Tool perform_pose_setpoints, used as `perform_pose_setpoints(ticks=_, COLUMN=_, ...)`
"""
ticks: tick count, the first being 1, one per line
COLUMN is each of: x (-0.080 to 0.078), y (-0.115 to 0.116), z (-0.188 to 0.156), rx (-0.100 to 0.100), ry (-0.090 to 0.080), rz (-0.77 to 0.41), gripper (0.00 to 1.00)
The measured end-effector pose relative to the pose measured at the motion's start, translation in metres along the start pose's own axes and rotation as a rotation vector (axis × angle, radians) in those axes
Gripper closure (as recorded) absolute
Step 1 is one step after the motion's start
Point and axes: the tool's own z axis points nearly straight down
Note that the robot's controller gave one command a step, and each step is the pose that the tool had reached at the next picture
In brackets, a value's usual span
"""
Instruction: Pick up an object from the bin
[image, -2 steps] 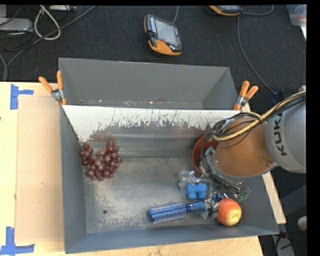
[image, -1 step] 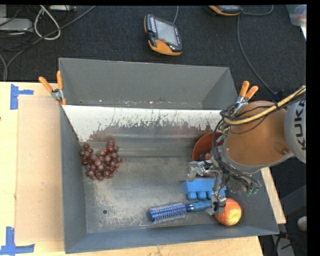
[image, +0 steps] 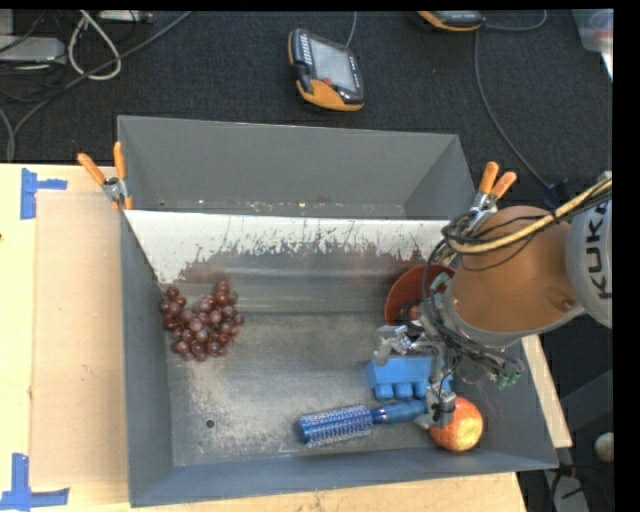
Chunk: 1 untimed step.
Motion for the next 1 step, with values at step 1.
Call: perform_pose_setpoints(ticks=1, x=0.0080, y=0.0005, z=0.0690, rx=-0.004, ry=0.005, rz=-0.042, gripper=0.00)
